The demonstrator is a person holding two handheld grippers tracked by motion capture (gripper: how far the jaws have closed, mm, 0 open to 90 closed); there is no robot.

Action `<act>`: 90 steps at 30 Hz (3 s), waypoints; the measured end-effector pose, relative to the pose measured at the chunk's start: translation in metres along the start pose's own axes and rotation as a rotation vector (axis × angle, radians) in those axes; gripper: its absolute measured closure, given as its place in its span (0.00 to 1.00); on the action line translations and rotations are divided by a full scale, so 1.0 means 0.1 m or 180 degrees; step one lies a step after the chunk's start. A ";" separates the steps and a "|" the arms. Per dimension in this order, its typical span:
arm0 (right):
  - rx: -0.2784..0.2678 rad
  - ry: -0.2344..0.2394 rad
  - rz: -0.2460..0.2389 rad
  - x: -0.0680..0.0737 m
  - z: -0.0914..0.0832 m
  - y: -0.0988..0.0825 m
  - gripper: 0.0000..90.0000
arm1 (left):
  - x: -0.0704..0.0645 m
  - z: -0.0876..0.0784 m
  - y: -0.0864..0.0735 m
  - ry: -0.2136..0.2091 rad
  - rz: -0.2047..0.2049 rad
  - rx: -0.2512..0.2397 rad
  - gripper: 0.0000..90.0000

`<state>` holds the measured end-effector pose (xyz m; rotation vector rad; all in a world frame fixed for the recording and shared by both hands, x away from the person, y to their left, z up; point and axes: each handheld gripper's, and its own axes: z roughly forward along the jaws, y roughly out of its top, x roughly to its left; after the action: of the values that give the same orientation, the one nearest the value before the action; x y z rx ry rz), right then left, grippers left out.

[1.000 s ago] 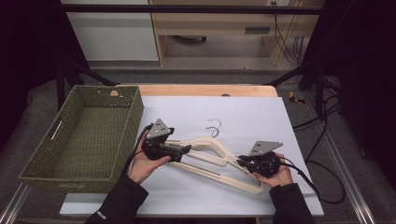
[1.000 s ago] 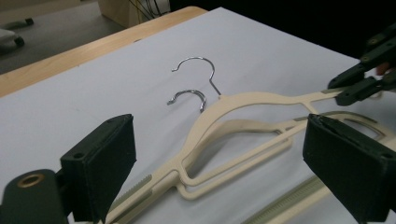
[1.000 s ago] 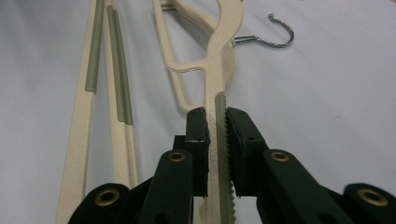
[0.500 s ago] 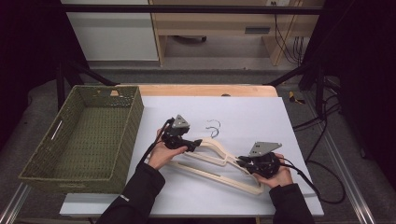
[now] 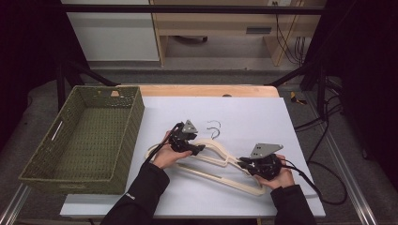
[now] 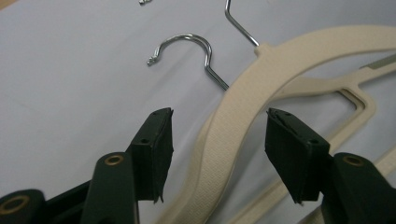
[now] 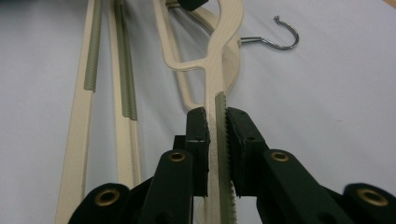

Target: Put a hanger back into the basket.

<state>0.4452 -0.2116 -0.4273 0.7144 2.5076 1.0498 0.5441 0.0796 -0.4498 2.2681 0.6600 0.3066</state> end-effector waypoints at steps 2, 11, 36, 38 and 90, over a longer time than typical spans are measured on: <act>-0.0006 -0.0005 0.0038 0.01 -0.01 0.01 0.88 | -0.01 0.02 -0.01 -0.0024 0.0004 0.0041 0.49; 0.0022 0.0060 -0.0019 0.03 0.01 0.00 0.88 | -0.04 -0.03 -0.02 -0.0038 0.0146 0.0108 0.74; -0.0427 0.0441 0.0416 0.03 0.32 0.40 0.52 | -0.58 -0.52 -0.10 0.0193 0.0775 -0.0169 0.82; -0.0342 0.0471 0.0391 0.05 0.38 0.45 0.58 | -0.61 -0.53 -0.11 0.0137 0.0785 -0.0150 0.82; -0.0355 0.1389 -0.0141 0.41 0.08 0.67 0.88 | -0.78 -1.15 -0.32 -0.0693 0.0408 -0.0445 0.87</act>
<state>0.4367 -0.1441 -0.3882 0.4298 2.7733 1.4472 0.4207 0.1245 -0.3944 2.1738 0.3703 0.1583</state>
